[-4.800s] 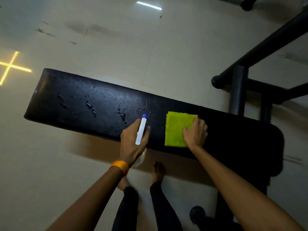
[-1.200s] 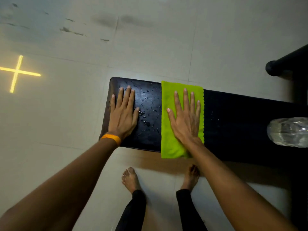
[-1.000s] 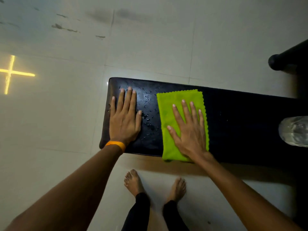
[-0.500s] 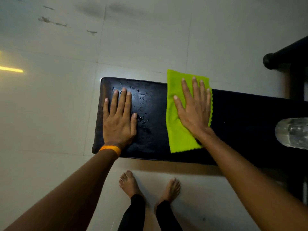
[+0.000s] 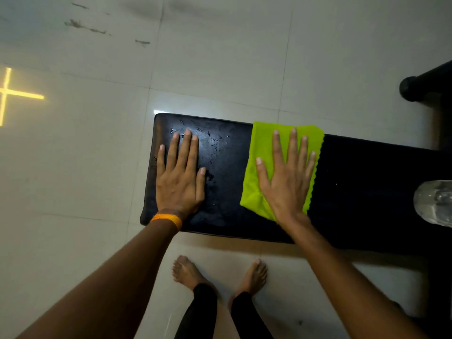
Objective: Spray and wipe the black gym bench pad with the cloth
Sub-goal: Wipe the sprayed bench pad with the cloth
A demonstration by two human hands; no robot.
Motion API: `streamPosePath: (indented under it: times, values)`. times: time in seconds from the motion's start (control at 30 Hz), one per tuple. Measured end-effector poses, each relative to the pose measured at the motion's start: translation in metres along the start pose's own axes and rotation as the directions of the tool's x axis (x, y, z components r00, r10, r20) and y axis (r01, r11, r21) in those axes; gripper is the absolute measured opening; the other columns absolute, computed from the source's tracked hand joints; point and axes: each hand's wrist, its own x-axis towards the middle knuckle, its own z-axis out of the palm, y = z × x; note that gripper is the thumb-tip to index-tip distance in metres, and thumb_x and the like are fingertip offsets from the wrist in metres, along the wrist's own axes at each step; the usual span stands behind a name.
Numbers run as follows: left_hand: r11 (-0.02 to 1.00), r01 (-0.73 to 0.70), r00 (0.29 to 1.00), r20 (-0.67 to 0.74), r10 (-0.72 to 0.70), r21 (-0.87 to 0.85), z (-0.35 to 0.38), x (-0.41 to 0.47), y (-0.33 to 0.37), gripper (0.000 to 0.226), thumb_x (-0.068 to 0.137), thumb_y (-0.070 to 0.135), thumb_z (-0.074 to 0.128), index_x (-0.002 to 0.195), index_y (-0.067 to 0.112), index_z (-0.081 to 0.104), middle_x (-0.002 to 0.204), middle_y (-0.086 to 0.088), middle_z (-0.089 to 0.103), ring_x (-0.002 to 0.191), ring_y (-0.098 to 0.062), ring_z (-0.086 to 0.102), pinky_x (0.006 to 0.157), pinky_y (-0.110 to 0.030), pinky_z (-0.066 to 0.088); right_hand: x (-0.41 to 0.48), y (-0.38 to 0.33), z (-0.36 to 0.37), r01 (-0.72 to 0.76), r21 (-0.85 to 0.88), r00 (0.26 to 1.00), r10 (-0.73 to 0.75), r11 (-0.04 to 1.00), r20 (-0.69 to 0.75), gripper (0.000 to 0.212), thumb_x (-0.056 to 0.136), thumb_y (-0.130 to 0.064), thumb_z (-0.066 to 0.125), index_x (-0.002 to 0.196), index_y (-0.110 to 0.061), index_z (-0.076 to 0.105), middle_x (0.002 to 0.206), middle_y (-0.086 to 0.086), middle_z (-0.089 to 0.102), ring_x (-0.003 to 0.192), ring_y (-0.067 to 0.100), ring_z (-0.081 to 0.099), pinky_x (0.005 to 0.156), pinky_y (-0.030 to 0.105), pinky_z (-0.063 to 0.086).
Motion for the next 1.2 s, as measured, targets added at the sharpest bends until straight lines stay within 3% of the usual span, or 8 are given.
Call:
streamPosePath:
  times: [0.2,0.47,0.57,0.67,0.83,1.03,1.1,1.2]
  values:
    - [1.0,-0.001,1.0,0.005,0.001,0.011,-0.001,0.001,0.0,0.068,0.1,0.037,0.032,0.162,0.01,0.021,0.17,-0.009,0.018,0.158,-0.029,0.012,0.128,-0.054,0.011,-0.059,-0.018,0.001,0.227,-0.002,0.962,-0.224,0.974,0.154,0.054,0.095,-0.062,0.041,0.135,-0.028,0.055,0.15,0.015,0.048,0.131,0.042,0.046,0.121,0.063,0.019]
    - [1.0,-0.003,1.0,-0.008,0.003,0.005,0.002,0.002,-0.002,0.069,0.1,0.037,0.032,0.162,0.01,0.02,0.17,-0.01,0.019,0.158,-0.03,0.014,0.128,-0.052,0.009,0.019,-0.062,0.003,0.339,0.015,0.938,-0.339,0.941,0.069,0.063,0.102,-0.058,0.028,0.16,-0.036,0.017,0.17,0.004,0.012,0.158,0.031,0.008,0.126,0.056,0.006]
    - [1.0,-0.009,1.0,-0.017,0.009,-0.001,0.001,0.001,-0.002,0.068,0.1,0.037,0.032,0.162,0.01,0.021,0.169,-0.01,0.02,0.158,-0.03,0.015,0.128,-0.052,0.009,0.0,-0.01,0.0,0.496,0.017,0.862,-0.494,0.868,0.111,0.061,0.101,-0.057,0.033,0.158,-0.036,0.027,0.169,0.005,0.019,0.157,0.031,0.012,0.126,0.055,0.009]
    - [1.0,-0.002,1.0,-0.004,0.002,0.004,0.002,0.002,-0.002,0.068,0.1,0.038,0.03,0.162,0.01,0.02,0.17,-0.01,0.019,0.158,-0.029,0.013,0.129,-0.051,0.006,0.024,0.035,-0.003,0.351,-0.002,0.934,-0.35,0.936,0.077,0.061,0.101,-0.059,0.029,0.151,-0.027,0.043,0.161,0.015,0.035,0.154,0.035,0.023,0.125,0.055,0.014]
    - [1.0,-0.007,1.0,0.0,0.007,-0.008,0.001,0.002,-0.001,0.068,0.101,0.038,0.03,0.162,0.01,0.02,0.17,-0.01,0.017,0.158,-0.03,0.012,0.128,-0.053,0.009,-0.049,0.016,0.002,-0.036,-0.024,0.999,0.036,0.999,0.026,0.064,0.101,-0.056,0.029,0.16,-0.031,0.023,0.17,0.009,0.013,0.157,0.033,0.009,0.125,0.057,0.012]
    - [0.999,-0.009,1.0,-0.027,0.008,-0.032,0.003,0.001,-0.002,0.067,0.101,0.038,0.03,0.161,0.009,0.023,0.17,-0.01,0.019,0.158,-0.028,0.014,0.128,-0.052,0.009,-0.074,-0.037,0.017,0.158,-0.005,0.986,-0.158,0.987,0.052,0.059,0.098,-0.061,0.039,0.152,-0.039,0.037,0.159,0.013,0.038,0.155,0.036,0.018,0.122,0.064,0.013]
    - [0.999,-0.019,0.999,-0.035,0.019,-0.027,0.004,0.001,-0.002,0.067,0.102,0.039,0.03,0.161,0.009,0.024,0.169,-0.01,0.02,0.158,-0.028,0.013,0.128,-0.052,0.009,-0.039,-0.027,0.009,0.2,0.003,0.979,-0.2,0.98,0.039,0.062,0.098,-0.063,0.037,0.156,-0.042,0.028,0.167,0.006,0.023,0.157,0.03,0.009,0.123,0.061,0.008]
    - [1.0,-0.016,1.0,-0.027,0.015,-0.026,0.005,0.001,-0.004,0.067,0.102,0.038,0.03,0.161,0.009,0.023,0.17,-0.011,0.019,0.158,-0.028,0.013,0.128,-0.053,0.01,-0.046,-0.042,0.011,0.015,0.015,1.0,-0.015,1.0,0.009,0.064,0.1,-0.063,0.03,0.159,-0.04,0.018,0.171,0.003,0.009,0.158,0.03,0.003,0.125,0.058,0.006]
